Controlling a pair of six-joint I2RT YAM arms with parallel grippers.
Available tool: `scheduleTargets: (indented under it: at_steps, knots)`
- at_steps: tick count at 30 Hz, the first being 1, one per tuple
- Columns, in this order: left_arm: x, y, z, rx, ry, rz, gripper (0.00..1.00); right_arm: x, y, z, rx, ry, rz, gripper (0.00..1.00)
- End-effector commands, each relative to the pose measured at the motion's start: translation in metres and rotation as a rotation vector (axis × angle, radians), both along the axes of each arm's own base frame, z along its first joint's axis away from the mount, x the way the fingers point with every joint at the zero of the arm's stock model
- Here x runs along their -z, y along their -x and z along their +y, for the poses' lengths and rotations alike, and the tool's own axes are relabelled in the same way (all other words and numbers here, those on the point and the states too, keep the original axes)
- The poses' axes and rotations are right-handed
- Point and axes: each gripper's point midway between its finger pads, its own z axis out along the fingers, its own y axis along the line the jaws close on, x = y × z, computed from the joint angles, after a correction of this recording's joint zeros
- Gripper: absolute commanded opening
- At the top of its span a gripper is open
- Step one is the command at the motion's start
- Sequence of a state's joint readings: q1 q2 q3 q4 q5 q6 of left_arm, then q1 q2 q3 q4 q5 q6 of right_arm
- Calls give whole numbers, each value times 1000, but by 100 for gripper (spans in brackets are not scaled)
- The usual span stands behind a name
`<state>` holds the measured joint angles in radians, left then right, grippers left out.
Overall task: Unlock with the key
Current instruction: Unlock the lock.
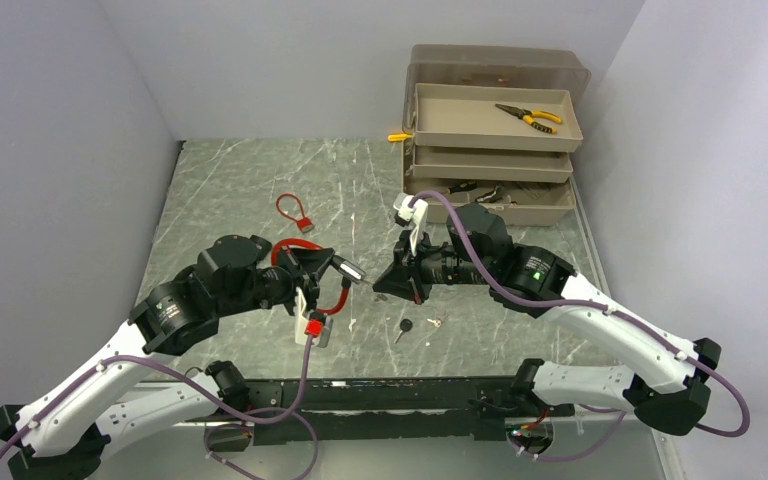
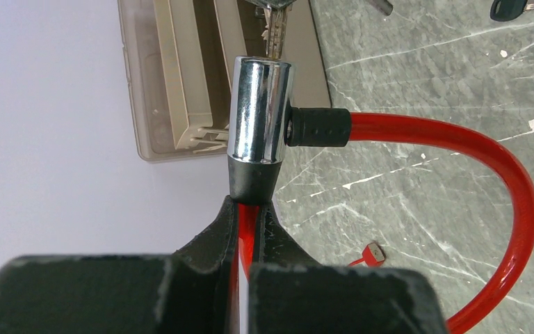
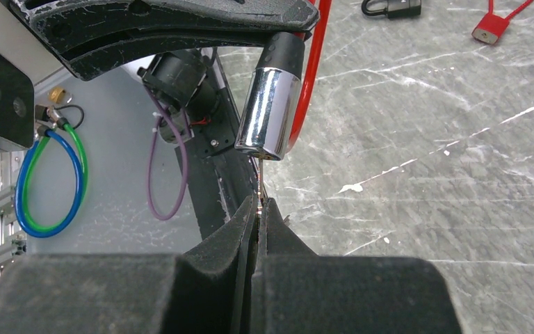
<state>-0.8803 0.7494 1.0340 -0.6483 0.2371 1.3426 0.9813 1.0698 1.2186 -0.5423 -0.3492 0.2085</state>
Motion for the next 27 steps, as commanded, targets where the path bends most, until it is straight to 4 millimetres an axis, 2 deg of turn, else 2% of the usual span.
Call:
scheduleTargets:
  at_steps: [1, 11, 18, 27]
  knots:
    - [-31, 4, -5, 37, 87, -65, 0, -25, -10, 3, 24, -58, -66, 0]
    - [-30, 7, -5, 48, 84, -61, 0, -29, -17, -4, 72, -71, -86, 0]
    - [-28, 7, -5, 47, 78, -59, 0, -39, -16, -6, 70, -85, -99, 0]
    - [-30, 7, -5, 52, 80, -66, 0, -33, -14, -3, 61, -92, -78, 0]
